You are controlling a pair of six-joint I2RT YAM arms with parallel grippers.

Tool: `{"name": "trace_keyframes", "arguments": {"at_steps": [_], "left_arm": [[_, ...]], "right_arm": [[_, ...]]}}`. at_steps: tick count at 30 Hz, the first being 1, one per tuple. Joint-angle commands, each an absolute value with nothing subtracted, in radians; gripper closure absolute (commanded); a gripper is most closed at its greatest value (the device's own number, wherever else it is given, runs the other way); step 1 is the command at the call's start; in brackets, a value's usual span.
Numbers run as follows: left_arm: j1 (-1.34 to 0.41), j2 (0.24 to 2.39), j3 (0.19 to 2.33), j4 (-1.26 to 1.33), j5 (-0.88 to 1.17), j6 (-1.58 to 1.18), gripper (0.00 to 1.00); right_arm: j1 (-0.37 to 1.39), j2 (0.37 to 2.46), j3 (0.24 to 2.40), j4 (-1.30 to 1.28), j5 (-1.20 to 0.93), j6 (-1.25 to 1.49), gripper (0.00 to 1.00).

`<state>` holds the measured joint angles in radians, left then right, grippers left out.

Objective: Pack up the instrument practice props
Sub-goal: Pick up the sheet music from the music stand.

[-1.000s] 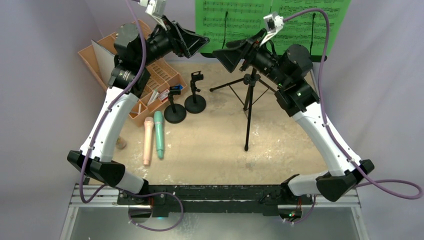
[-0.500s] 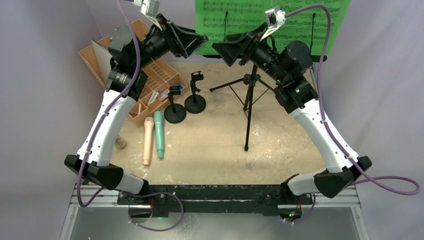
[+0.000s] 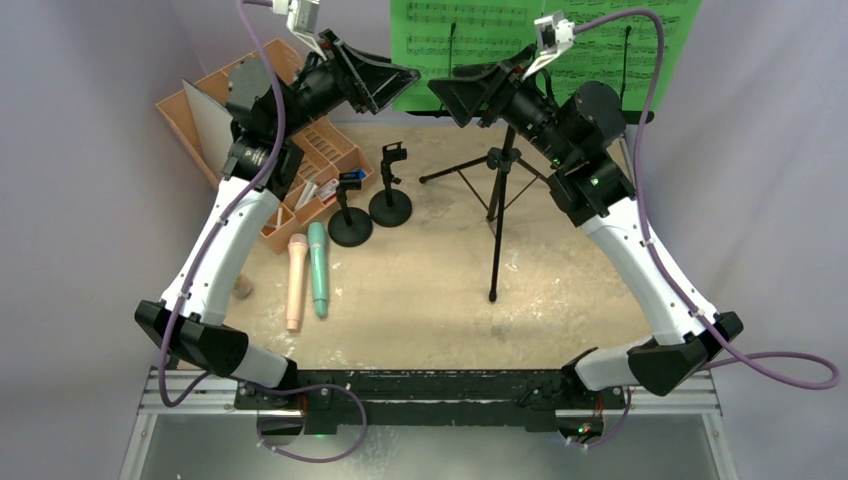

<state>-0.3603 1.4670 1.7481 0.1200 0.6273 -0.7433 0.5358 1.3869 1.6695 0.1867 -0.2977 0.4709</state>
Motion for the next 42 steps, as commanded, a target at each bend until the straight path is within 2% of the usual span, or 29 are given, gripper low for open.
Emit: {"name": "trace_keyframes", "arguments": {"at_steps": [1,8,12,24,30,37,42], "left_arm": [[-0.354,1.478,1.738,0.209,0.653,-0.805,0.42],[-0.357,1.492,1.734,0.199,0.642,-0.800,0.46],[-0.362,1.499,1.738,0.196,0.632,-0.793,0.52],[-0.370,1.500,1.744,0.171,0.613,-0.776,0.84],[-0.370,1.499,1.741,0.162,0.600,-0.769,0.91],[-0.370,1.478,1.741,0.125,0.560,-0.736,1.00],[-0.370,1.452,1.731,0.094,0.529,-0.707,1.00]], "right_arm": [[0.535,1.389,1.723,0.234,-0.264,0.470,0.32],[0.526,1.415,1.753,0.218,-0.256,0.477,0.40],[0.519,1.431,1.770,0.210,-0.260,0.484,0.45],[0.505,1.438,1.785,0.221,-0.273,0.491,0.66],[0.499,1.445,1.787,0.225,-0.276,0.498,0.79],[0.492,1.438,1.782,0.230,-0.276,0.499,0.99],[0.484,1.425,1.764,0.244,-0.273,0.504,1.00]]}}
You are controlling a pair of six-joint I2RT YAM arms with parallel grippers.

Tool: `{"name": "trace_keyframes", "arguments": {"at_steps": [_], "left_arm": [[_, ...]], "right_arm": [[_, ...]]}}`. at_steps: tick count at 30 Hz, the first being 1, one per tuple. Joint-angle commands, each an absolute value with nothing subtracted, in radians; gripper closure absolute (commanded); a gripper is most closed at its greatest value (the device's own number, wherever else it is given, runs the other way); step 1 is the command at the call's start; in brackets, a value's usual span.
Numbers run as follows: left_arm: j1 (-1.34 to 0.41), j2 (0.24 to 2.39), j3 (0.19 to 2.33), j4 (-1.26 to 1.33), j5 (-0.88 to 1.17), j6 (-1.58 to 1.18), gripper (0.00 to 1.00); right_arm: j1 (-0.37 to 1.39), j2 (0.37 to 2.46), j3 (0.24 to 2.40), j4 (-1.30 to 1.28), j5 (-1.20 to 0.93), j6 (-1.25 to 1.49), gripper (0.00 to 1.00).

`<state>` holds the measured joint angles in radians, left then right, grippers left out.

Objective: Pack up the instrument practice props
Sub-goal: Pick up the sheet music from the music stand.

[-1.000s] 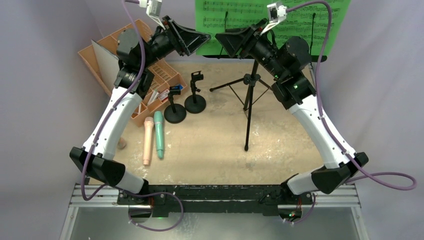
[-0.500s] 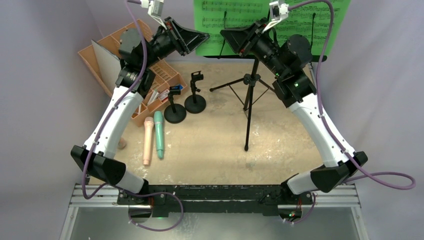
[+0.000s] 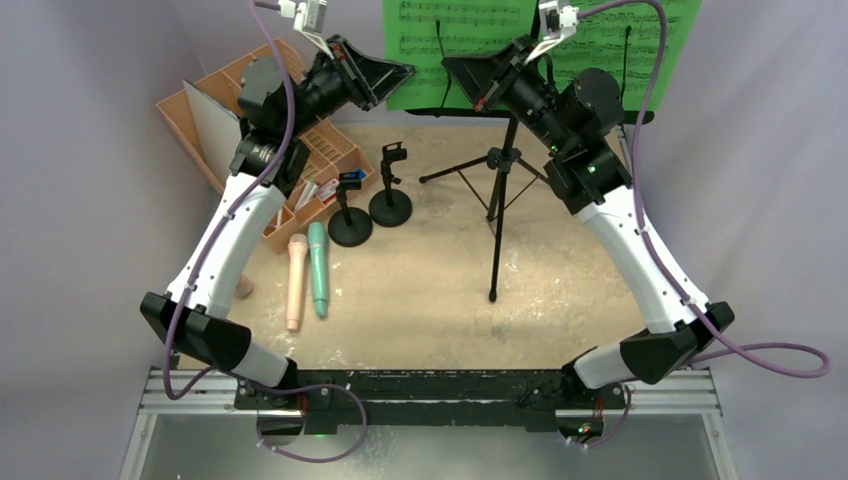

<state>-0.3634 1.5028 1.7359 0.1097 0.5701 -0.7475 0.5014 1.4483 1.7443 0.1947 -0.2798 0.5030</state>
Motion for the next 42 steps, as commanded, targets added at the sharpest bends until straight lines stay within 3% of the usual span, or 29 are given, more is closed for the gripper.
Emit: {"name": "trace_keyframes", "arguments": {"at_steps": [1,42], "left_arm": [[-0.370,1.448,1.729,0.088,0.522,-0.703,1.00],[-0.268,1.166,1.675,-0.331,-0.043,-0.445,1.00]], "right_arm": [[0.483,1.420,1.758,0.247,-0.272,0.504,1.00],[0.456,1.429,1.737,0.256,-0.233,0.492,1.00]]}}
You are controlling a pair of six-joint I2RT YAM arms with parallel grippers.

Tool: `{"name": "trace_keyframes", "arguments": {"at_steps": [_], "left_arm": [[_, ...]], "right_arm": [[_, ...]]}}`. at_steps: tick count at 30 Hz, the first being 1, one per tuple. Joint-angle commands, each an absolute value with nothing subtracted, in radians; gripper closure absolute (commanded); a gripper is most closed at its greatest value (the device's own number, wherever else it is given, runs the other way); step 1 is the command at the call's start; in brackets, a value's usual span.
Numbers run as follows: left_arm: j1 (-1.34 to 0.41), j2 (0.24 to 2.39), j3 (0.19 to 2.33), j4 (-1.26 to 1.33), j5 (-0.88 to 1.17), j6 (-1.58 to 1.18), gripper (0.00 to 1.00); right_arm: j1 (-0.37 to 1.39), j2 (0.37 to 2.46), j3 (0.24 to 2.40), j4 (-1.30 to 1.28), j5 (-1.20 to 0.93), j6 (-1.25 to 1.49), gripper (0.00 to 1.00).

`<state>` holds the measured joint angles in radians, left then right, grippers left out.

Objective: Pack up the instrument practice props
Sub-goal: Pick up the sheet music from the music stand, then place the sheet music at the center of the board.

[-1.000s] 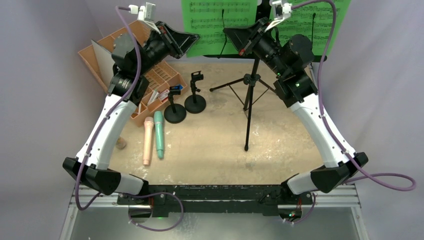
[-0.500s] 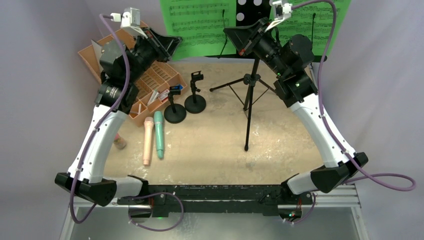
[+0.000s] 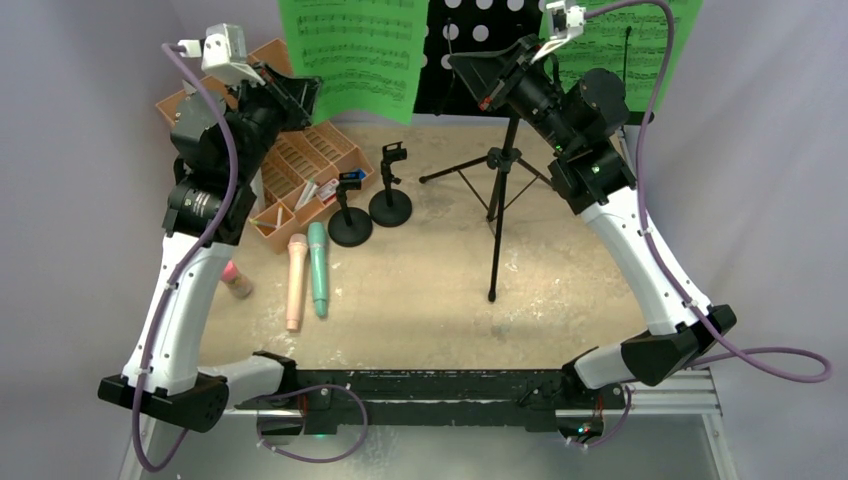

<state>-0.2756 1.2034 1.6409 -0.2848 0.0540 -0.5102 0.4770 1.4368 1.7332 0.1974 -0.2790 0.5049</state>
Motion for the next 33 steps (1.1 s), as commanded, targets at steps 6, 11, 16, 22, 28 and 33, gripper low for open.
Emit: {"name": "trace_keyframes", "arguments": {"at_steps": [6,11,16,22,28,33], "left_arm": [[-0.268,1.121,1.679,-0.382,-0.135,-0.388,1.00],[-0.268,1.086,1.682,-0.433,-0.196,-0.350,1.00],[-0.267,1.050,1.676,-0.494,-0.259,-0.313,1.00],[-0.268,1.010,1.654,-0.582,-0.277,-0.278,1.00],[-0.268,0.997,1.658,-0.719,-0.184,-0.256,1.00],[-0.268,1.009,1.670,-0.825,-0.076,-0.238,1.00]], "right_arm": [[0.456,1.457,1.765,0.255,-0.271,0.480,1.00],[0.455,1.489,1.796,0.241,-0.292,0.480,1.00],[0.454,1.516,1.820,0.225,-0.303,0.480,1.00],[0.455,1.508,1.793,0.234,-0.267,0.478,0.89],[0.454,1.473,1.749,0.247,-0.251,0.464,0.64],[0.455,1.392,1.674,0.290,-0.256,0.426,0.42]]}}
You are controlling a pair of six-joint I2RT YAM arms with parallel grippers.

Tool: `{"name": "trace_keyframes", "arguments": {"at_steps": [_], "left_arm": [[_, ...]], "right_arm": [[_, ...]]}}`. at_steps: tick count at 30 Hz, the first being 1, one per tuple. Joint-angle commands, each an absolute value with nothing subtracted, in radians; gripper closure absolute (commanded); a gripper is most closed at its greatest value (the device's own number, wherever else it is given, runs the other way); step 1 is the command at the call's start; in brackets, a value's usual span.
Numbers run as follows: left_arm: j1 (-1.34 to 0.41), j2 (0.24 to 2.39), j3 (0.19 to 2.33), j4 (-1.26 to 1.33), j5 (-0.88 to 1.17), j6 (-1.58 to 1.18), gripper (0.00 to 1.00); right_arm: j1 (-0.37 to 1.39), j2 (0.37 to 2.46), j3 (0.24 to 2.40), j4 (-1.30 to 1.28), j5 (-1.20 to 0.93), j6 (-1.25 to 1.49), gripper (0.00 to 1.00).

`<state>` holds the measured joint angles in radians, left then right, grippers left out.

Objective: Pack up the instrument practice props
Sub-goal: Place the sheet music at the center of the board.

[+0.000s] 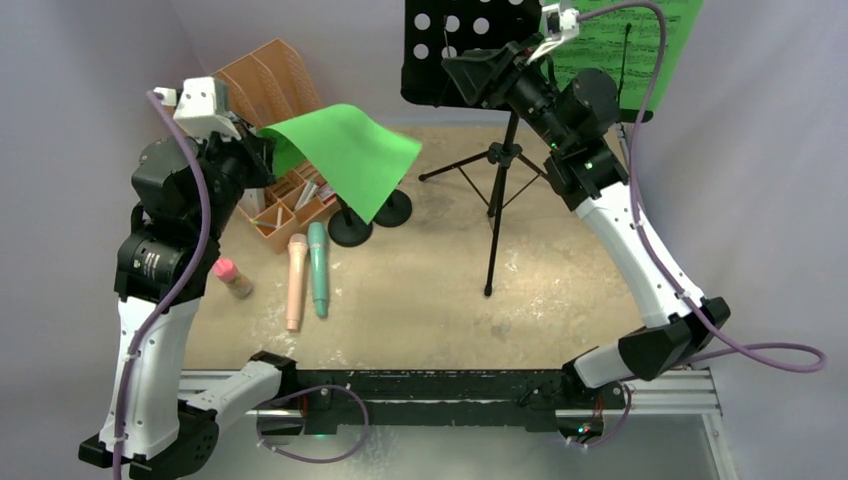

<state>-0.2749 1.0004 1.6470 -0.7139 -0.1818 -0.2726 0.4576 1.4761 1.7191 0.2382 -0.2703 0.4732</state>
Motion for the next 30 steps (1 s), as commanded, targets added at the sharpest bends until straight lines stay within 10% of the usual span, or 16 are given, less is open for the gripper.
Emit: {"name": "trace_keyframes", "arguments": {"at_steps": [1,13,30], "left_arm": [[-0.268,1.013,1.670,-0.845,-0.055,-0.237,1.00],[-0.268,1.015,1.512,-0.914,0.224,-0.349,1.00],[-0.268,0.857,0.822,-0.650,0.324,-0.701,1.00]], "right_arm": [[0.454,1.371,1.657,0.296,-0.259,0.412,0.39],[0.454,1.091,1.317,0.444,-0.337,0.160,0.02],[0.456,0.933,0.961,0.451,-0.602,0.084,0.01]]}}
